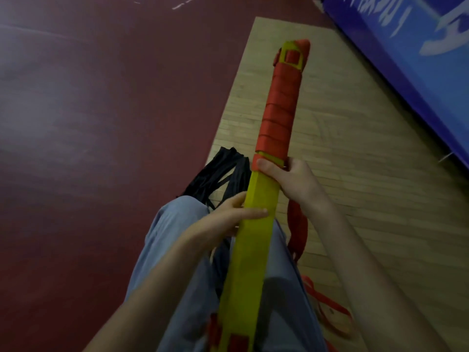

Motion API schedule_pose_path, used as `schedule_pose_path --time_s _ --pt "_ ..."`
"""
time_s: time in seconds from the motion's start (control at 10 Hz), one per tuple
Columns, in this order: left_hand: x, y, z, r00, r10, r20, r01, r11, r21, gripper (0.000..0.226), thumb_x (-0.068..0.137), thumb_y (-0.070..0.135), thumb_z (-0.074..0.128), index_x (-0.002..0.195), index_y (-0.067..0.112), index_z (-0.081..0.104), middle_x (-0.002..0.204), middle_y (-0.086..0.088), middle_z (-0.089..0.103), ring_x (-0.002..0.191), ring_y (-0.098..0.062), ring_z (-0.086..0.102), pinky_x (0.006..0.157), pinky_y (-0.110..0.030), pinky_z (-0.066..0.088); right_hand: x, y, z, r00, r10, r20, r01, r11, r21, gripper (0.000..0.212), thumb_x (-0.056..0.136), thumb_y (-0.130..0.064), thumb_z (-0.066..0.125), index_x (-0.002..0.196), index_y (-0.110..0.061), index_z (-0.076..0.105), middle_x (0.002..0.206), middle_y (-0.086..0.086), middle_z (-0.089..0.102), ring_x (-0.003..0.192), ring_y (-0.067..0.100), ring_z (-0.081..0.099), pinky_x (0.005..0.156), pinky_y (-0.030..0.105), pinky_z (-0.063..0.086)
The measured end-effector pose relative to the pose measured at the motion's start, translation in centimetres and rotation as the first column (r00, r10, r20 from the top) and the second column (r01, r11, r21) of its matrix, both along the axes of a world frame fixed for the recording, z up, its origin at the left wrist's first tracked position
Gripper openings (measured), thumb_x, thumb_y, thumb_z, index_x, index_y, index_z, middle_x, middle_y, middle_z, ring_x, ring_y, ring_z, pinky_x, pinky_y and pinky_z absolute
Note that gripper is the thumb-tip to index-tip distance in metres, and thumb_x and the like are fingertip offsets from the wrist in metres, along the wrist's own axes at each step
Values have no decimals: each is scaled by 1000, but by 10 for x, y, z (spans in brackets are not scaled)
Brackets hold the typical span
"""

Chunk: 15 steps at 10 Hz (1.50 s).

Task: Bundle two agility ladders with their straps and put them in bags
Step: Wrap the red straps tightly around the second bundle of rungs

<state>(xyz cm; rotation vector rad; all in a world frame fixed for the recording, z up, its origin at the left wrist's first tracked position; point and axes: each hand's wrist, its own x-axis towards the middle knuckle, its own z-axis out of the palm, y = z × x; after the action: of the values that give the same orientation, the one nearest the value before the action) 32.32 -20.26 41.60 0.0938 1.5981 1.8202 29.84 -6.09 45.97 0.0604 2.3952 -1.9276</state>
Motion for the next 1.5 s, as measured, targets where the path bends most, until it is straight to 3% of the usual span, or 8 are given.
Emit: schedule_pose_path --time_s 0.1,0.2,0.4,0.6,0.9,1.1,1.3,1.5 --pt "6 14 1 975 148 -166 -171 976 -132 40 77 14 73 111 18 52 91 -3 61 82 -19 63 78 -37 55 -1 -6 -1 999 0 -55 8 989 146 21 80 -29 69 93 -14 63 77 -5 66 56 -7 60 51 8 45" --pt "11 12 10 948 296 -115 -304 951 -56 25 73 2 72 87 10 53 68 -8 55 55 -19 57 55 -33 52 4 -7 6 990 108 -86 -96 987 129 10 86 -22 62 91 -13 60 49 -16 60 41 -7 53 42 6 38" --pt "23 4 26 942 147 302 -195 971 136 23 63 9 63 75 6 43 56 -9 44 29 -13 43 44 -21 36 13 -2 4 971 227 -73 -226 974 19 13 90 -11 52 99 -4 57 39 -16 52 33 -3 48 37 7 34" --pt "20 12 9 923 250 292 -241 968 -69 27 93 -1 31 67 6 37 60 -11 33 42 -21 35 47 -31 27 21 11 10 963 233 -136 -182 933 309 49 76 -45 60 58 0 58 32 -7 45 31 3 41 41 12 35" --pt "35 11 -4 983 126 134 -163 933 319 45 41 17 65 77 11 39 52 -4 44 38 -17 46 41 -20 39 17 23 5 936 349 -42 -348 902 -256 48 68 -62 53 42 -22 49 41 -2 50 41 11 54 48 18 45" --pt "41 13 -4 982 149 115 -180 921 345 49 41 18 65 82 12 38 52 -3 46 37 -16 46 41 -20 40 14 36 1 884 461 -79 -467 873 -137 20 72 -35 75 61 -25 61 43 -12 41 35 1 34 40 14 30" --pt "42 10 -9 980 92 176 -158 895 416 50 43 20 63 85 12 37 50 2 48 37 -12 46 42 -19 40 21 38 -22 972 234 -7 -234 972 -7 21 79 -24 56 71 -5 56 35 -9 39 31 3 32 35 15 26" --pt "45 13 -25 978 -150 147 11 738 675 50 53 27 78 90 16 47 58 7 57 45 -7 54 48 -17 46 26 21 -39 963 264 58 -239 932 -271 24 84 -32 49 69 -20 63 41 -8 47 32 3 31 34 15 19"
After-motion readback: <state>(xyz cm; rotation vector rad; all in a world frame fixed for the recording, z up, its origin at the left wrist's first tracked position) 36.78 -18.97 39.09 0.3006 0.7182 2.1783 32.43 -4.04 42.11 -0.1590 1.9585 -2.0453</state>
